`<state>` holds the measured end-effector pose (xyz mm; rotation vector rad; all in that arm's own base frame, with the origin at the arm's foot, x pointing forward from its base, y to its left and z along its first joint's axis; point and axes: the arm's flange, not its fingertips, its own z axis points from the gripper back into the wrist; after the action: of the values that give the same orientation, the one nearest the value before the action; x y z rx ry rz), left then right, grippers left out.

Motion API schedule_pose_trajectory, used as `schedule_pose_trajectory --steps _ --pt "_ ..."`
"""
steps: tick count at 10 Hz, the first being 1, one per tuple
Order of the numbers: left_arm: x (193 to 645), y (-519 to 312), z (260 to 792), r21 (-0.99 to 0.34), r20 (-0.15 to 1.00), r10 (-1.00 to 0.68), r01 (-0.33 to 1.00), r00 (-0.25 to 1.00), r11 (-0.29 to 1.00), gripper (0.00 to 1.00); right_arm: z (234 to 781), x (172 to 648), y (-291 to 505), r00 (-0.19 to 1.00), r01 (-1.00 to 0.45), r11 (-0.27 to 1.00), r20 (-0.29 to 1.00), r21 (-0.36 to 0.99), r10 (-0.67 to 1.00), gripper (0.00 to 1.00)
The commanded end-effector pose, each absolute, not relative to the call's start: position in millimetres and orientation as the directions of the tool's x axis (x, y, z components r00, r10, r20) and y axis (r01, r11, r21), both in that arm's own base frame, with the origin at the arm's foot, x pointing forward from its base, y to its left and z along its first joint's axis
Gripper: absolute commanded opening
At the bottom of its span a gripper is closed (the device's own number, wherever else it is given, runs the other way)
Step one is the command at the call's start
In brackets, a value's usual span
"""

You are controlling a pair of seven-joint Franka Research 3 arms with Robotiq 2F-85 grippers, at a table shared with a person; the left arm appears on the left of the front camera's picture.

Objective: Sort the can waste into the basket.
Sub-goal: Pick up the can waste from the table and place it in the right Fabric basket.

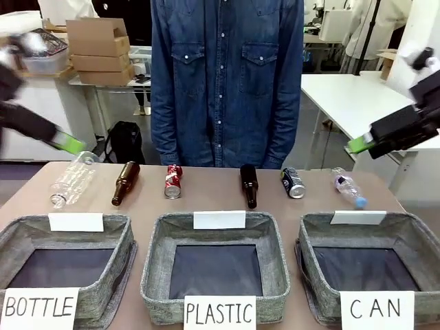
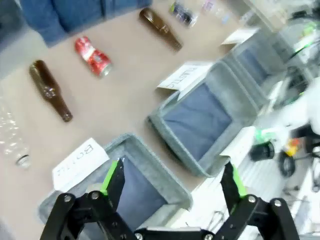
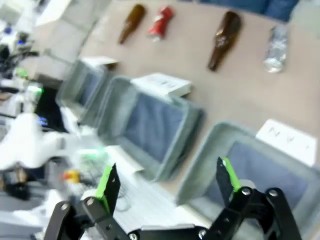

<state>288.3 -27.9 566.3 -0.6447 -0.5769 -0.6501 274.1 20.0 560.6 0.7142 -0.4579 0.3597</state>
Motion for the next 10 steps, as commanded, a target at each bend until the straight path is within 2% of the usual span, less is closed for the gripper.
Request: schedule_pose_trajectory --steps 1,3,5,7,8,9,10 --pt "266.3 35.0 539.4 -0.720 0.619 0.113 0.504 0.777 0.477 1.00 562.2 262.0 -40.7 0.923 -0.206 0.523 0.341 0.827 -0.177 1.00" --pt "257.7 60.2 519.5 -0.843 0.529 0.372 0.422 0.762 0.335 1.00 546.7 268.6 -71.3 0.894 -0.134 0.378 0.276 0.916 -0.352 1.00" --pt "260.4 49.6 507.3 -0.847 0.511 0.309 0.410 0.802 0.338 1.00 546.7 273.1 -75.1 0.868 -0.130 0.367 0.284 0.921 -0.407 1.00" --pt "270.1 29.8 504.1 -0.816 0.504 0.169 0.403 0.847 0.416 1.00 548.5 274.1 -73.6 0.813 -0.166 0.372 0.340 0.913 -0.472 1.00" --pt "274.2 20.3 507.4 -0.761 0.511 0.086 0.404 0.855 0.507 1.00 550.8 275.2 -99.9 0.875 -0.098 0.338 0.243 0.936 -0.419 1.00" --pt "302.9 76.2 536.0 -0.859 0.472 0.259 0.374 0.843 0.350 1.00 550.8 275.2 -99.9 0.875 -0.098 0.338 0.243 0.936 -0.419 1.00" --pt "302.9 76.2 536.0 -0.859 0.472 0.259 0.374 0.843 0.350 1.00 550.8 275.2 -99.9 0.875 -0.098 0.338 0.243 0.936 -0.419 1.00"
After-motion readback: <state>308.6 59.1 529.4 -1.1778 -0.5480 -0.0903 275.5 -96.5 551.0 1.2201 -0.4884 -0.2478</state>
